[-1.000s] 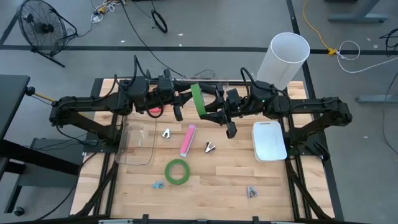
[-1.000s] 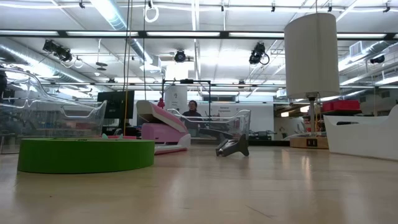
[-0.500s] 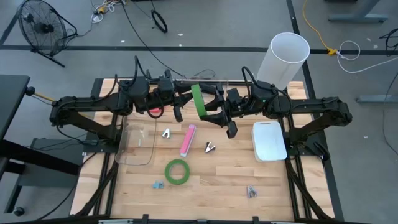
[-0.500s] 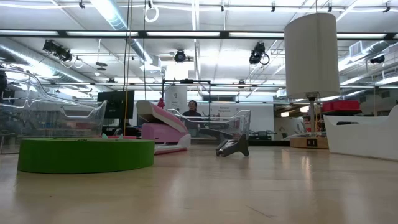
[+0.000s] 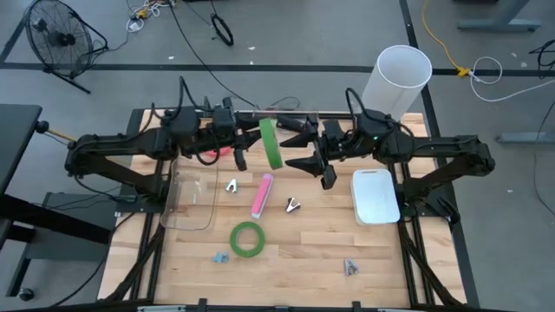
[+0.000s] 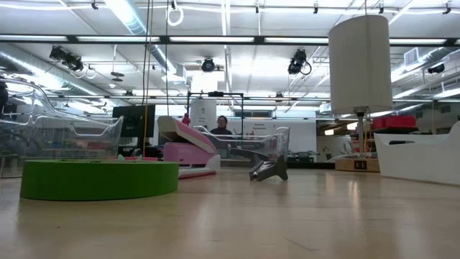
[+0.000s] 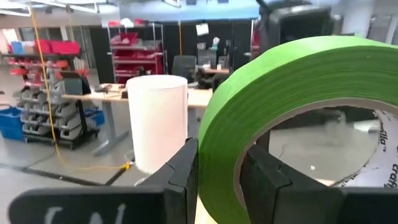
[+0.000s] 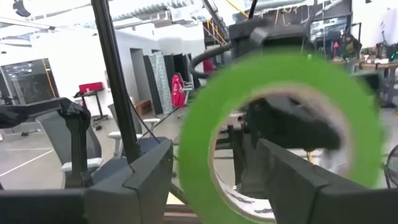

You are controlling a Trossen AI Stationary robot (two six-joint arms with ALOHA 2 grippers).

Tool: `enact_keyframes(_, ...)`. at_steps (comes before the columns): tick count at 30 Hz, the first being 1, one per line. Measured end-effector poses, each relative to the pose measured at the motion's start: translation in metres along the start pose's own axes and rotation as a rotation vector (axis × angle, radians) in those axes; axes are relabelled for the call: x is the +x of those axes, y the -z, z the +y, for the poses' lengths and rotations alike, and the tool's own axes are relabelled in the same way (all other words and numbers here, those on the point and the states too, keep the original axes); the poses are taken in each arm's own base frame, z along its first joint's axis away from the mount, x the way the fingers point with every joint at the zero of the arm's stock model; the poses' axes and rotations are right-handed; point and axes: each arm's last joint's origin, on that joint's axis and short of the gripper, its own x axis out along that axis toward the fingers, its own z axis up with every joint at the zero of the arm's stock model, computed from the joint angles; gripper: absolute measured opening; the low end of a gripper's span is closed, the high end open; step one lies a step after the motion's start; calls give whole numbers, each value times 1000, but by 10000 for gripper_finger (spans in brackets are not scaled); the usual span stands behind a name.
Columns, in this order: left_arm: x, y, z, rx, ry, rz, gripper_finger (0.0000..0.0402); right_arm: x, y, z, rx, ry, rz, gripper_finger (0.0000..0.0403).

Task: Pick and place Stapler, Stapler remover, tape
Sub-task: Put the top green tape into the bottom transparent bin

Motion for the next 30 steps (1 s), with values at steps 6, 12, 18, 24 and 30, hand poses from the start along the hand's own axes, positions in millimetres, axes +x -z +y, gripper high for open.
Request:
enact_keyframes(6,-22,-10,5,5,41,15,94,-14,-9,4,-15,7,10,220)
enact_keyframes(12,-45,-13,10,26,59,82,94,-22,-12,6,-33,11,42,208)
enact_keyframes(18,-62,-16,14,27,72,117,94,-24,-3,2,-55,128,131,182)
enact_keyframes(24,-77,-10,18,24,79,225,94,-26,1,-1,-80,212,177,118)
enact_keyframes(30,-100,-11,23,12,86,275,94,-36,-6,3,-92,208,174,46)
